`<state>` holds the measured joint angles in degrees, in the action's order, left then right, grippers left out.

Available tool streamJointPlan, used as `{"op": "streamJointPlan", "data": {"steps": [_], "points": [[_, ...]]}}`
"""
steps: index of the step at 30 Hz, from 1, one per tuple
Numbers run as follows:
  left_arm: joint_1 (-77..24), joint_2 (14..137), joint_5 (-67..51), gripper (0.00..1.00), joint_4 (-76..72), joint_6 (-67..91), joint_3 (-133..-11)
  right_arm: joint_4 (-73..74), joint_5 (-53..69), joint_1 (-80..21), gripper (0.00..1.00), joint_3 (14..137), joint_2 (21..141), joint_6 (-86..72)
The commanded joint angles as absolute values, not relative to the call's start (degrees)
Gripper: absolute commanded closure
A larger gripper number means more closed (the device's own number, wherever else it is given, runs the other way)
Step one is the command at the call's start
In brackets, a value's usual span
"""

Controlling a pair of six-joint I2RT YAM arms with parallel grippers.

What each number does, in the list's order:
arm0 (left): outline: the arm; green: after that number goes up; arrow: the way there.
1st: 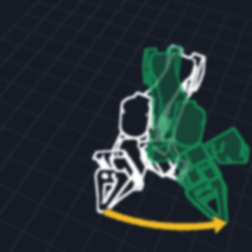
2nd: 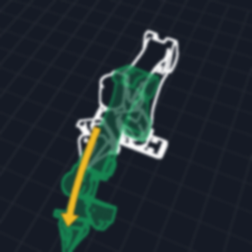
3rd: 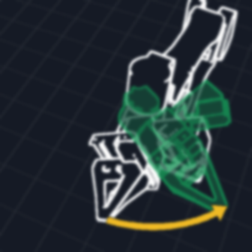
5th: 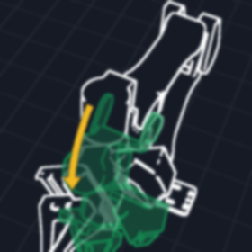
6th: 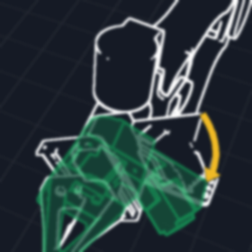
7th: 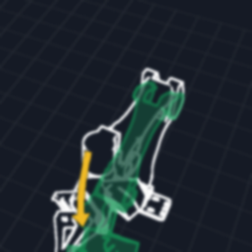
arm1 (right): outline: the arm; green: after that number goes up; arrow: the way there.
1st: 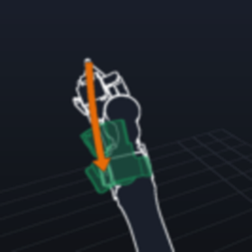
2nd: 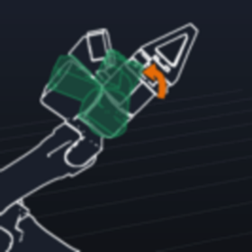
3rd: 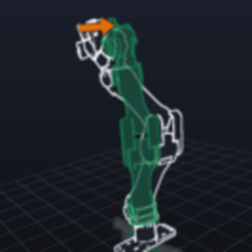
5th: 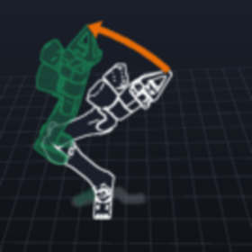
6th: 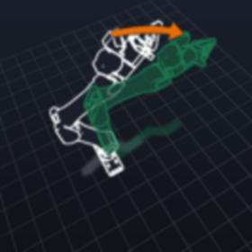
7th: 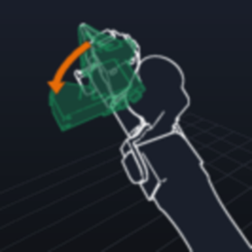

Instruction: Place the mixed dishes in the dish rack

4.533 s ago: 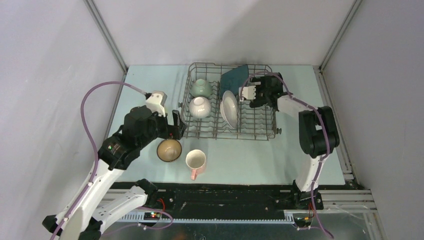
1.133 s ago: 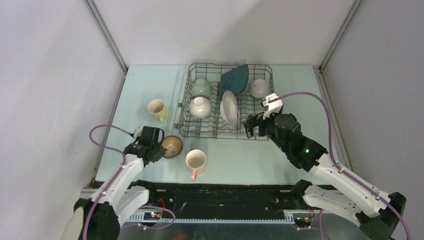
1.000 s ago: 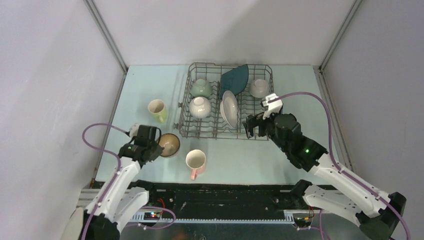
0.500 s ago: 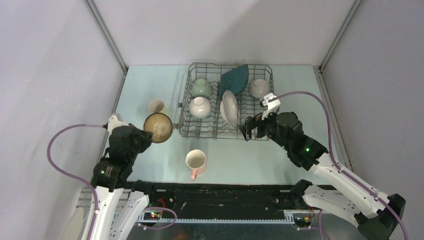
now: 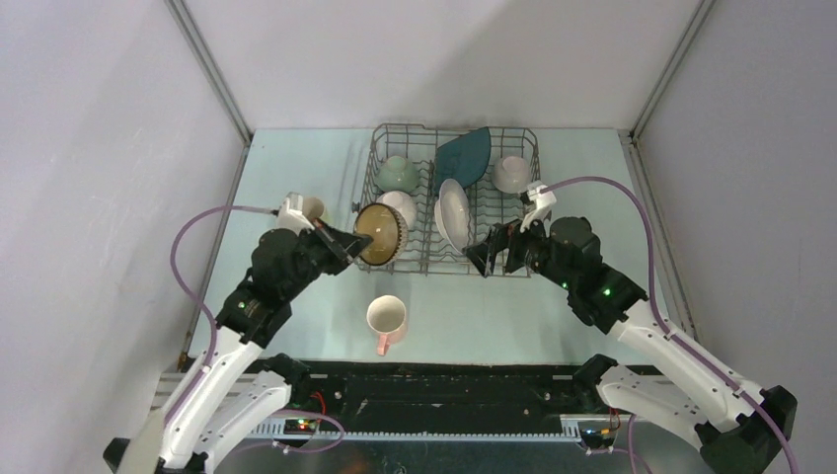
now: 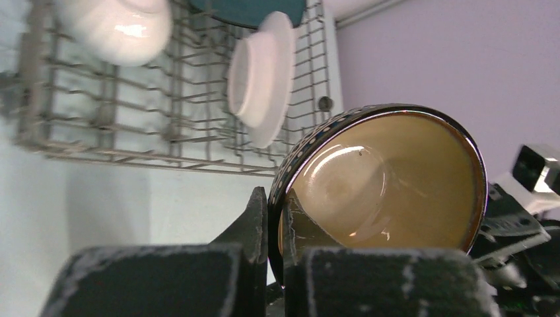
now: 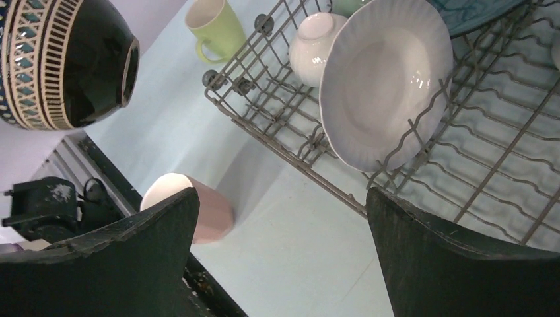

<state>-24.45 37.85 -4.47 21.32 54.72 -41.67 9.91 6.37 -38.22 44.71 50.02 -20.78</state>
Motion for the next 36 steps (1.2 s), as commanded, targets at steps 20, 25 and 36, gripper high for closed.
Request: {"op": "streamJointPlan", "data": {"steps": [20,25,36], "points": [[-33.0,46.3,-5.0,1.00,-2.2,59.3,-44.6,-14.9,3.1,-51.8,0.00,42.9,55.1,-34.3],[-33.0,46.4,-6.2,1.00,-3.9,60.7,-43.2,-18.2,2.4,-51.8,0.00,42.9,57.7,-38.8],[-33.0,46.0,-7.9,1.00,-4.3,61.7,-42.8,-25.7,3.4,-51.9,0.02,42.8,59.7,-41.7]]}}
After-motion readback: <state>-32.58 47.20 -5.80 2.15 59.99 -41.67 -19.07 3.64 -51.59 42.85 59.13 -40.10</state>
